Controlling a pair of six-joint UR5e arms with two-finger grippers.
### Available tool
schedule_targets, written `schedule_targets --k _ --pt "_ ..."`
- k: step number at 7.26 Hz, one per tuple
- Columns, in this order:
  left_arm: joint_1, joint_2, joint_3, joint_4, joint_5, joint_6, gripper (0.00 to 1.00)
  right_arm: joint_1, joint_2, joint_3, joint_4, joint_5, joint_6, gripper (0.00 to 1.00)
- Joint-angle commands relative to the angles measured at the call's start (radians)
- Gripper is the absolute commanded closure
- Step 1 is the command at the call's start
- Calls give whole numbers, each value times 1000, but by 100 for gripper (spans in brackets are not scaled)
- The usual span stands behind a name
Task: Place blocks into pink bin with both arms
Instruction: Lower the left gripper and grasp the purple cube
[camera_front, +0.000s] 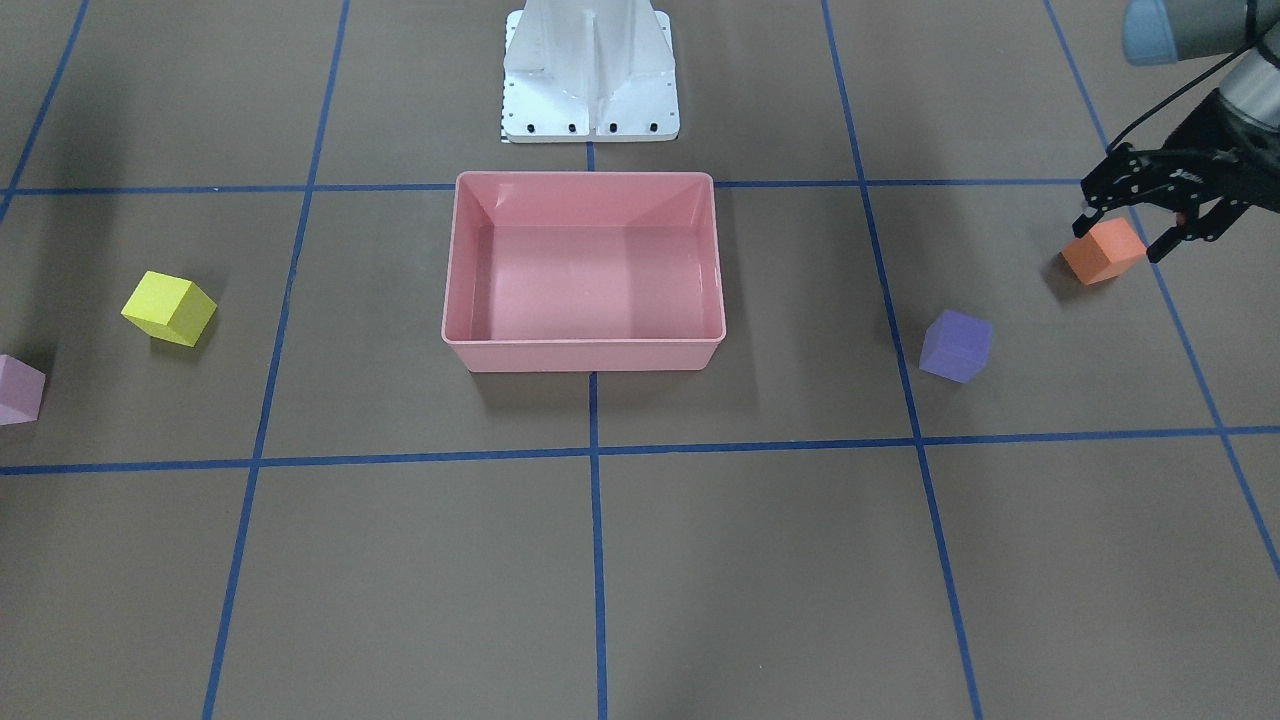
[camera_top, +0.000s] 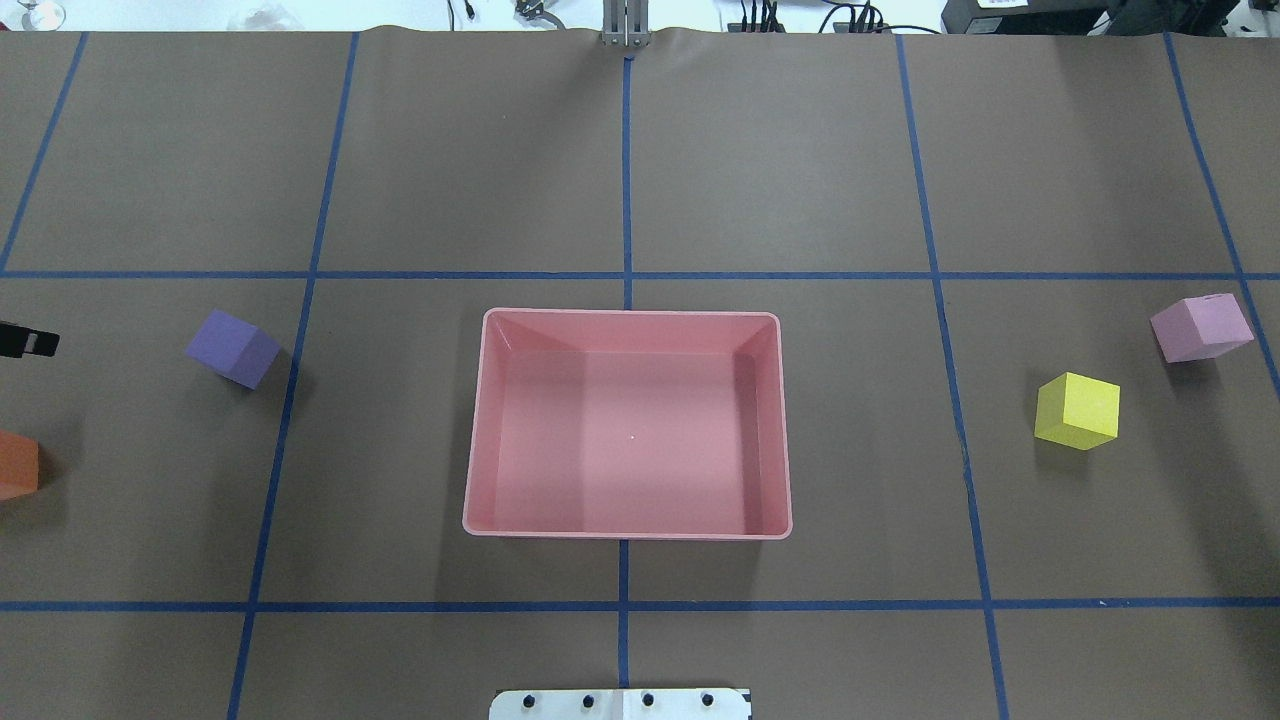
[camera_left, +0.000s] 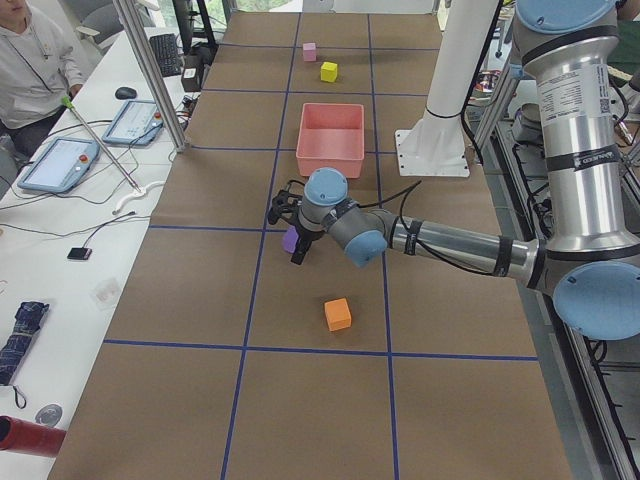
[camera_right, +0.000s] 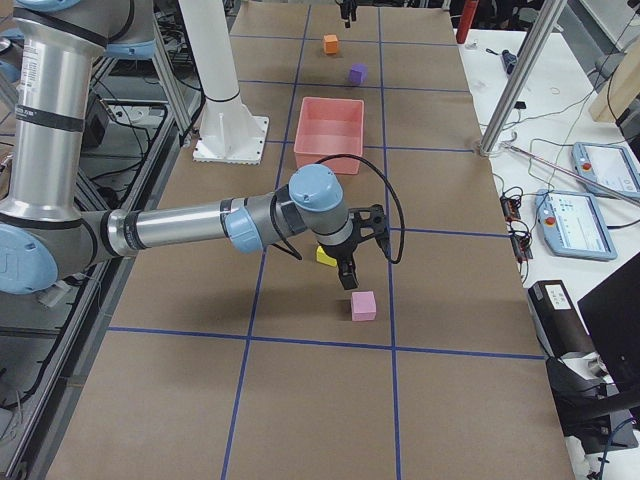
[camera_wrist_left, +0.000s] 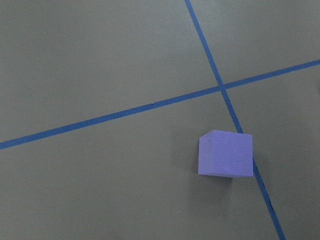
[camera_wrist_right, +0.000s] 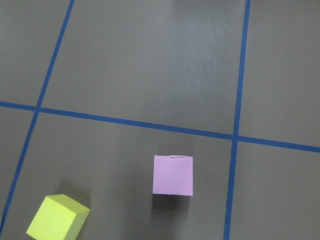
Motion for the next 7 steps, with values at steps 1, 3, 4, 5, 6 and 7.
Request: schedule_targets --k 1,3,4,5,6,7 --pt "189 -89 47 0 181 -61 0 -1 -1 0 1 1 -11 0" --pt "249 -212 156 0 230 -70 0 -1 0 0 1 1 -12 0" --pt "249 -222 194 -5 229 -58 0 -1 0 0 1 1 -12 0" --pt "251 -228 201 -5 229 -58 0 -1 2 -2 1 1 -12 0" --pt "252 -231 211 -3 230 -58 0 -1 3 -2 1 -1 -13 0" --pt "259 -235 225 -3 230 -58 0 -1 3 -2 1 -1 -12 0"
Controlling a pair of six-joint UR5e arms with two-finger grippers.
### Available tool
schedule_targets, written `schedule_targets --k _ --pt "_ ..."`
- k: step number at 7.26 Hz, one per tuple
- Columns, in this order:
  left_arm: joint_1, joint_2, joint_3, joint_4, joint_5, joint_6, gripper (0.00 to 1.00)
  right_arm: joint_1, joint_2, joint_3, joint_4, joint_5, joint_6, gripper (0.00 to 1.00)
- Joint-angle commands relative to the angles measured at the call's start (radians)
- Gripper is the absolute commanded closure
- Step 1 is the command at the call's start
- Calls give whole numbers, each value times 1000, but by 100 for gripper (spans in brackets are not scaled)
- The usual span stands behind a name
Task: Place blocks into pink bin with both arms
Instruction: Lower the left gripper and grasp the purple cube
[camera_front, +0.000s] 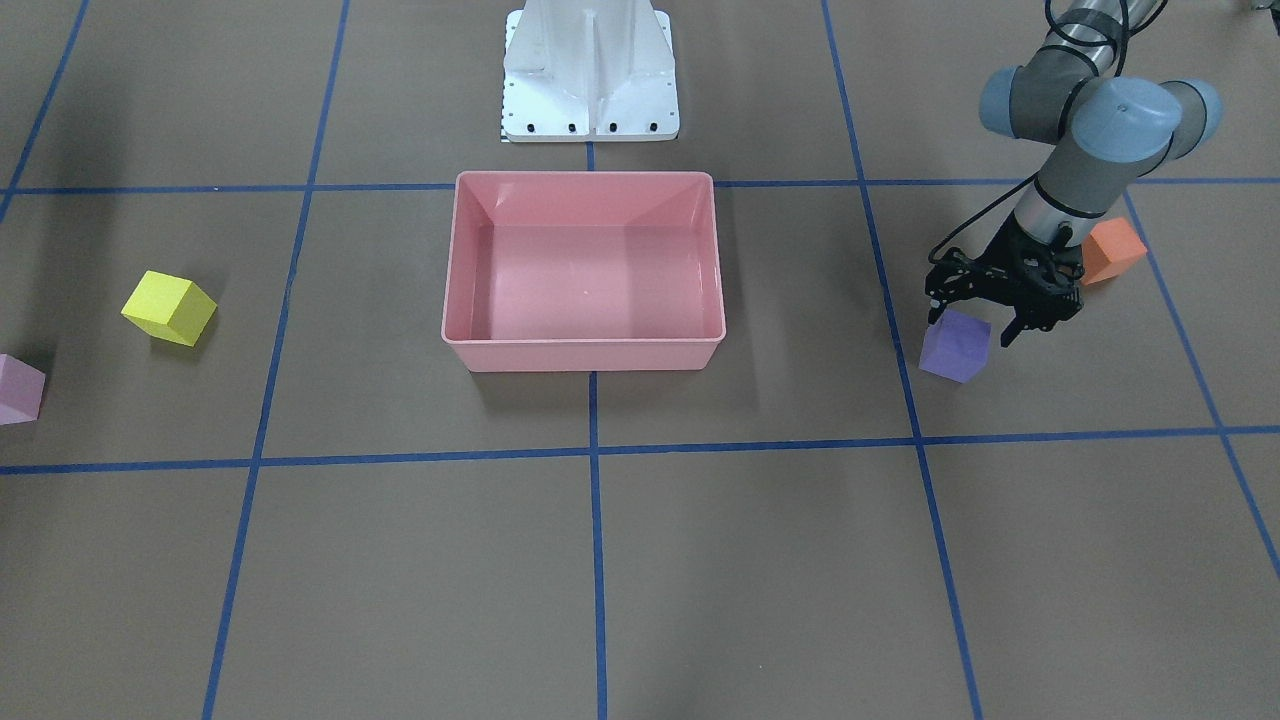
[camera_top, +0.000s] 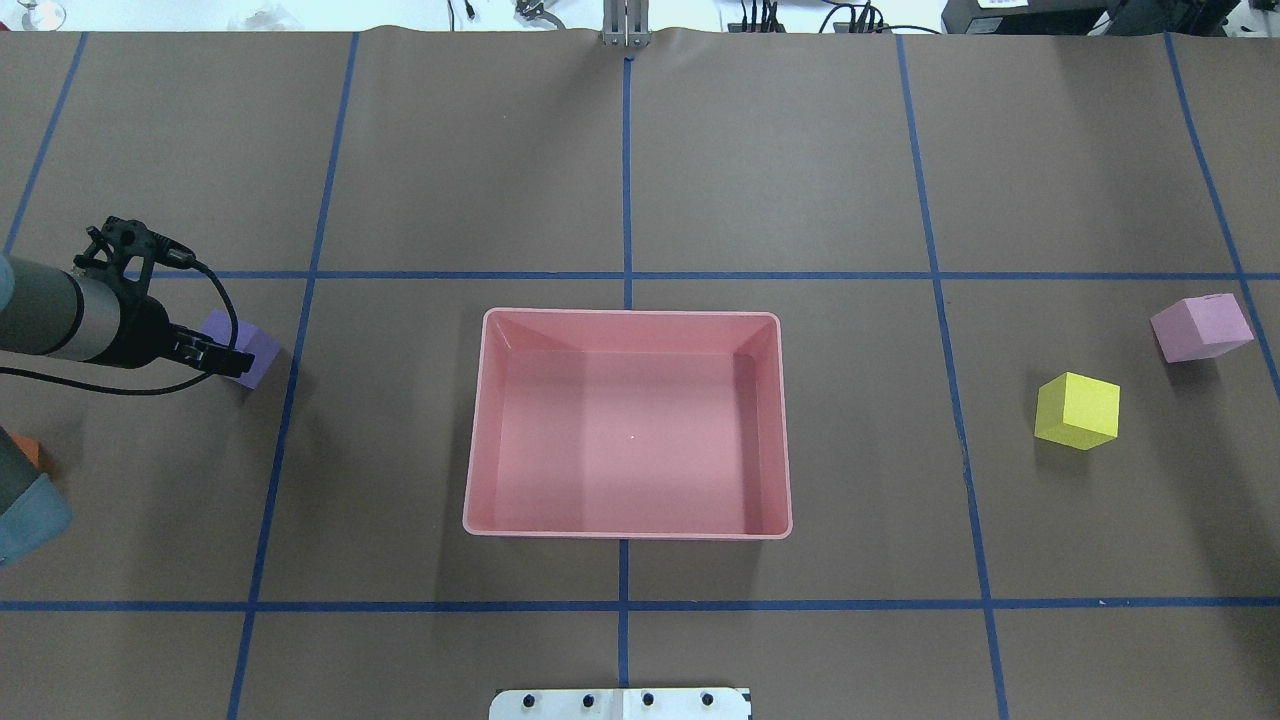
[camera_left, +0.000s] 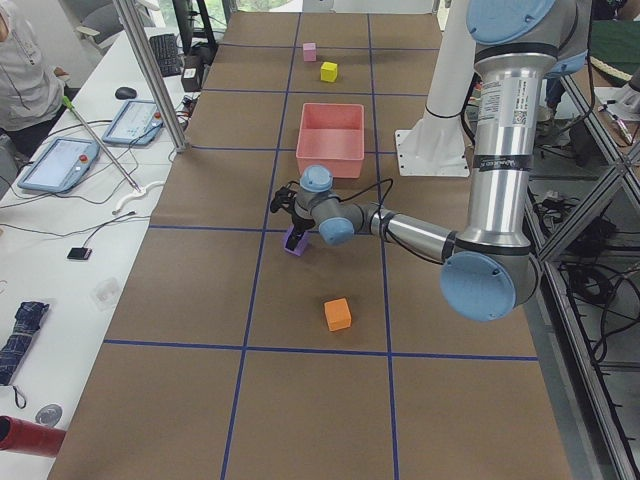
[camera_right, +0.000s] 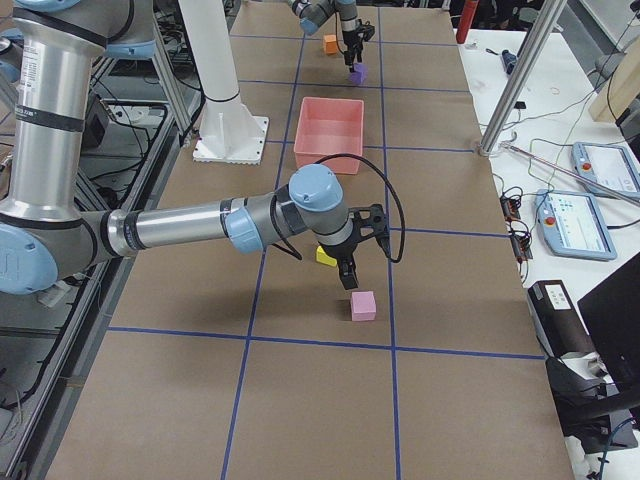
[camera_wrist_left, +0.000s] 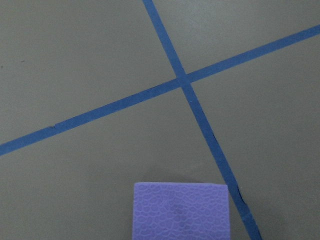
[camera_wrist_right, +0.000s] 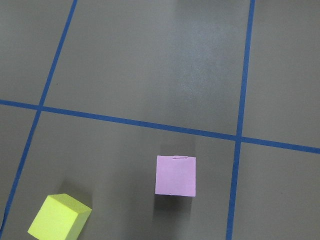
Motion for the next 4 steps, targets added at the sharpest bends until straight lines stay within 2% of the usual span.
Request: schedule_targets --k 1,2,3,4 --pt "20 -25 20 2 -1 -9 9 0 1 -2 0 -1 -1 0" --pt "28 -36 20 5 -1 -15 55 0 -1 -2 0 1 -1 0" --pt "26 -41 15 3 -2 -16 84 0 -1 -3 2 1 -1 0" --pt "26 -42 -2 3 -11 -16 96 0 -1 -3 2 1 -1 0"
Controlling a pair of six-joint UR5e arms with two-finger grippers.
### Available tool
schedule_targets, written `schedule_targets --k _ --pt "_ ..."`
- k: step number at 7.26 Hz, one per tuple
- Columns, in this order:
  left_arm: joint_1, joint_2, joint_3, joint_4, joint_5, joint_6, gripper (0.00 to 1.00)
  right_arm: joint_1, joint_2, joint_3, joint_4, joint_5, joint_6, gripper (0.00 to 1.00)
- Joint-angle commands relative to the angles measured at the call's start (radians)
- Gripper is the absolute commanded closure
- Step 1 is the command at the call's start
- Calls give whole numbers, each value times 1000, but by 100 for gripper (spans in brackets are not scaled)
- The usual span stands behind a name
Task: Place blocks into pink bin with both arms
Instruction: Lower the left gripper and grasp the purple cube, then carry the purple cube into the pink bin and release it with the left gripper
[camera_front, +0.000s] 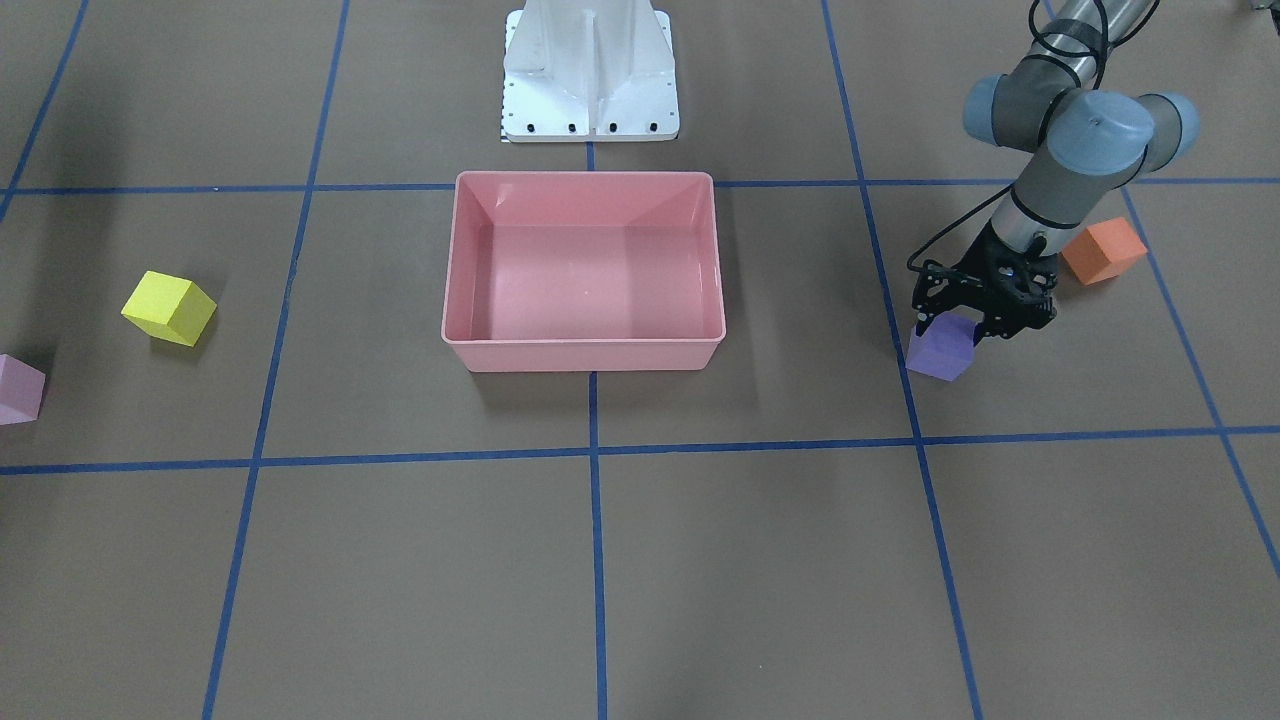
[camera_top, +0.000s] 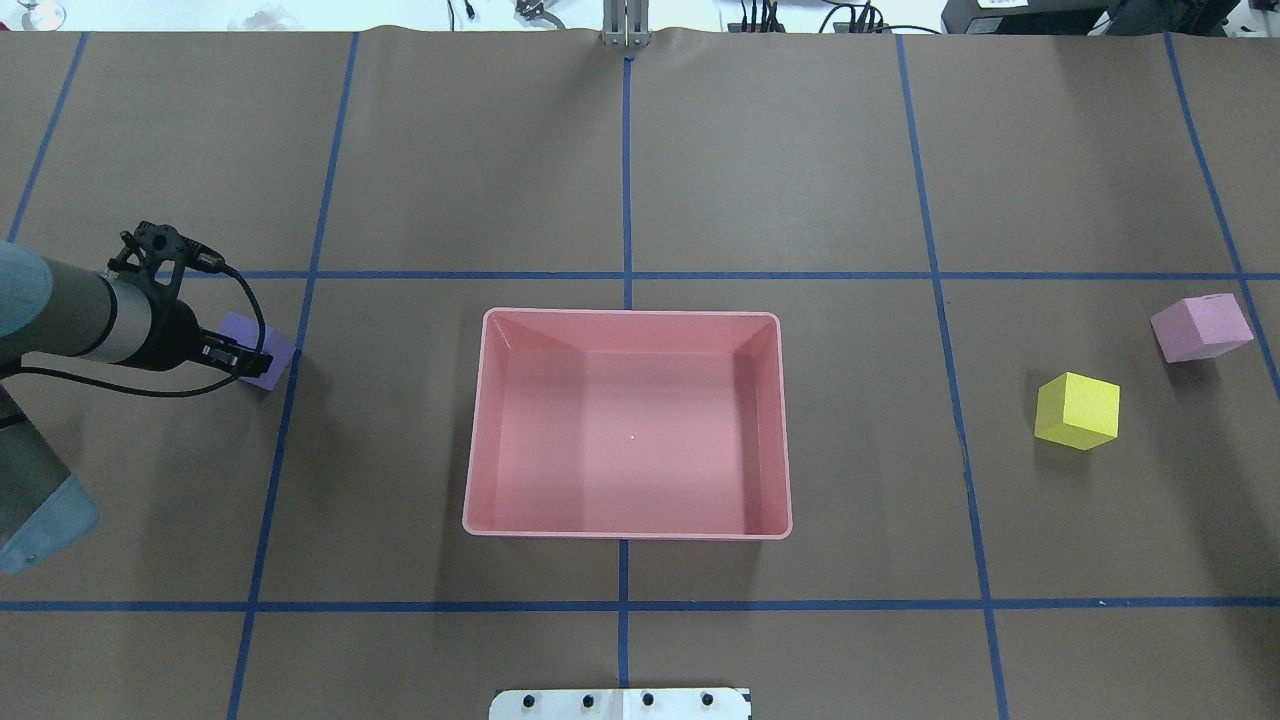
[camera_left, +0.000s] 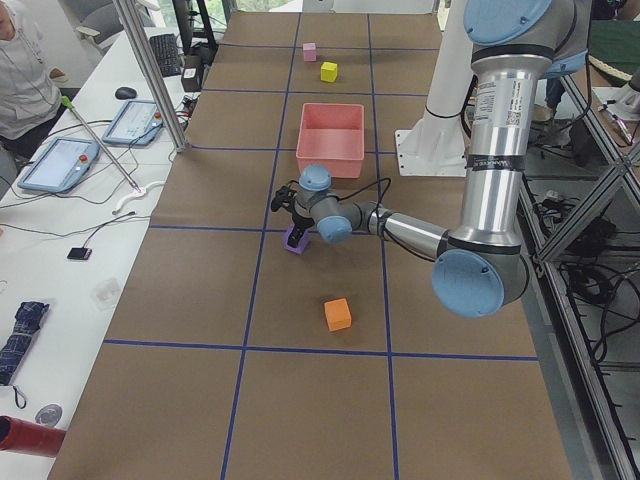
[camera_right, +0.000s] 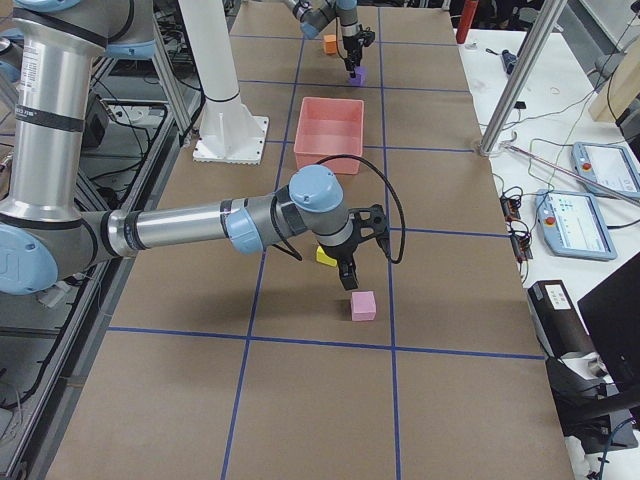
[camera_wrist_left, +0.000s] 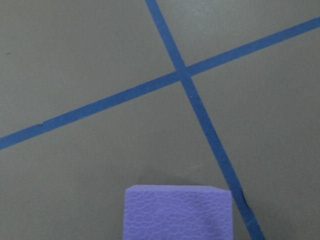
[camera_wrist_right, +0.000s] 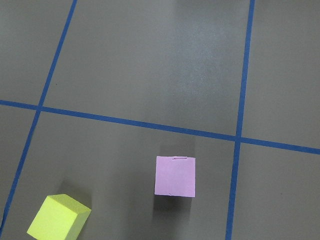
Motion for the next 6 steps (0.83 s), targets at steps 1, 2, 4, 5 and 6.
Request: schedule_targets --k 1,2,4,5,6 --pt "1 -13 -58 11 -9 -2 96 0 0 -1 1 0 0 0" --pt "0 -25 -129 68 -11 -3 96 0 0 -1 1 2 1 0" --pt "1 -145 -297 322 -9 -178 95 -8 0 -1 1 18 0 0" --pt "13 -283 -306 433 -8 -294 93 -8 0 -2 1 57 1 0" --pt "79 -401 -300 531 1 -362 93 -24 1 -1 1 58 1 0"
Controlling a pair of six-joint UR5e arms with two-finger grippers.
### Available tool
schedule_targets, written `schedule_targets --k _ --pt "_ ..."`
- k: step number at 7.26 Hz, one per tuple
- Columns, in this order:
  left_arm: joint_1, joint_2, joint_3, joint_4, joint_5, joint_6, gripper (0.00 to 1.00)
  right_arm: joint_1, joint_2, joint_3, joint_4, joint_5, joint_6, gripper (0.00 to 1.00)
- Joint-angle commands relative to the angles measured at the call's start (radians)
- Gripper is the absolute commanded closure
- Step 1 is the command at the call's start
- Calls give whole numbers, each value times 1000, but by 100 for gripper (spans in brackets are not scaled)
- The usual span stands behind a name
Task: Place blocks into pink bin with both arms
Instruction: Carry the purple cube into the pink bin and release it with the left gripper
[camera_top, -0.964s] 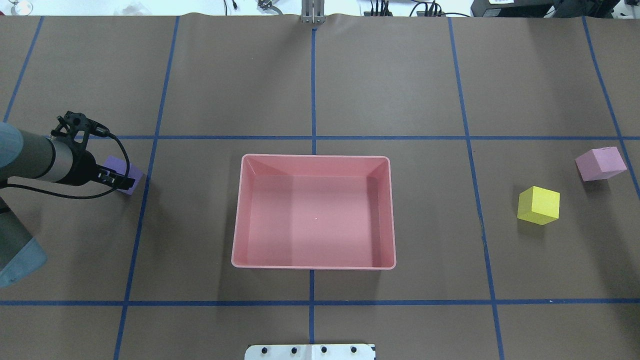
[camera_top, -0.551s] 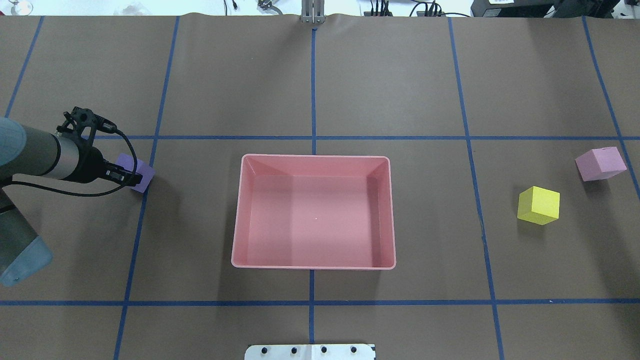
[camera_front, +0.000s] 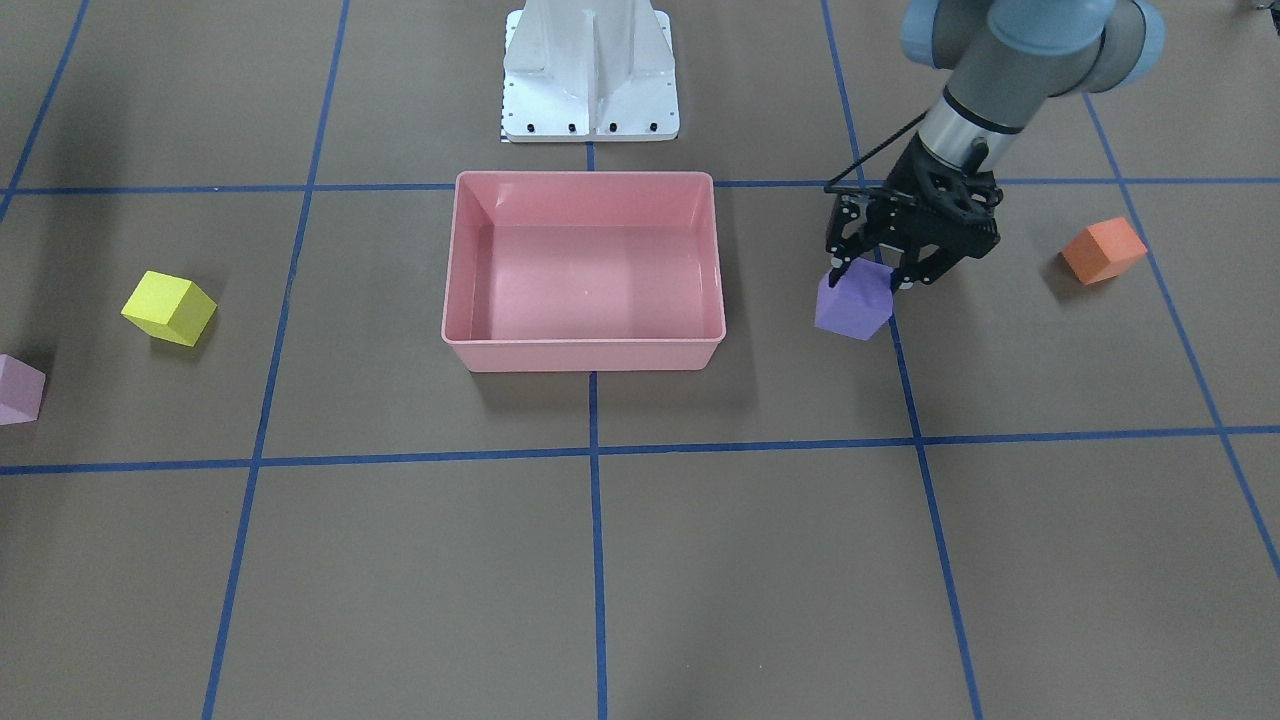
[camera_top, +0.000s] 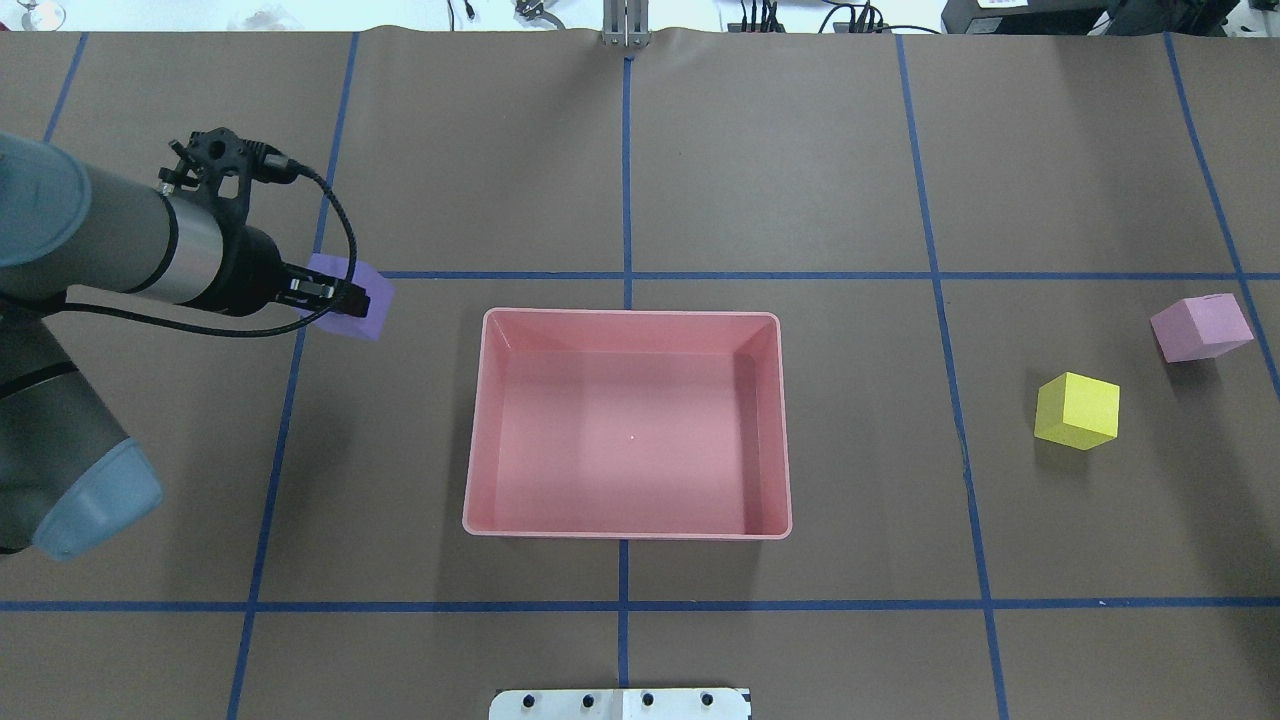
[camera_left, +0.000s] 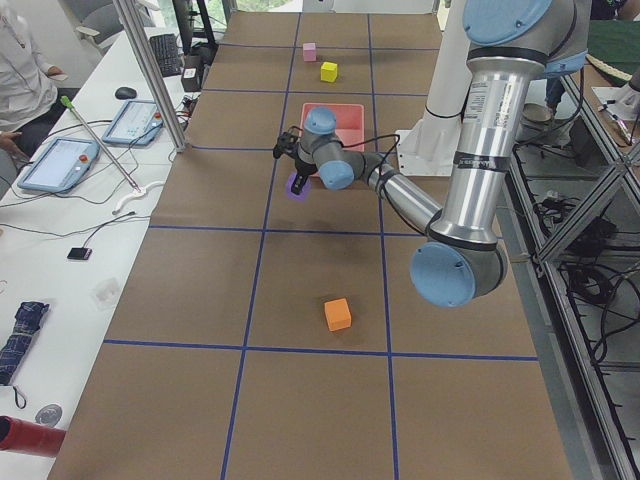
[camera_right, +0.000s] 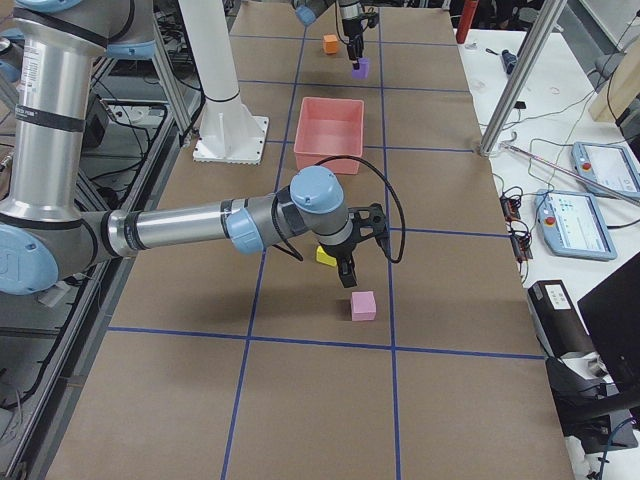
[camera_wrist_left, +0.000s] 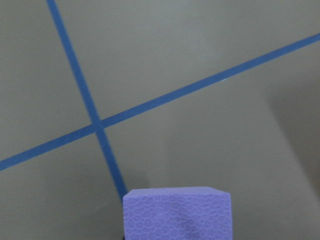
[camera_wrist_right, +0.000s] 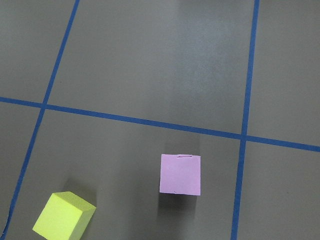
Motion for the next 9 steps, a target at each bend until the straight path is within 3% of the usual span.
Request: schedule_targets --k 1,2,3,4,5,6,7,8,9 --pt "122 -231 3 197 24 -162 90 -46 3 4 5 15 4 0" --pt "194 -278 24 209 125 -186 81 -84 3 1 94 9 20 0" --pt "257 -299 67 209 206 -187 45 -142 4 1 169 -25 25 0" --pt "289 -297 78 209 286 -187 0 -196 3 1 219 -58 24 1" --pt "290 -295 72 209 311 -183 0 -204 9 -13 291 -54 13 1" --pt "277 -283 54 209 305 -169 0 -209 1 -33 437 -43 23 4" --pt "273 -214 1 209 304 -70 0 -264 -5 -34 455 -57 25 6" --pt "239 -115 -71 207 301 52 0 -329 -3 -35 456 -88 25 3" --pt "201 -37 -92 194 264 135 0 -411 -6 -31 463 -165 27 4"
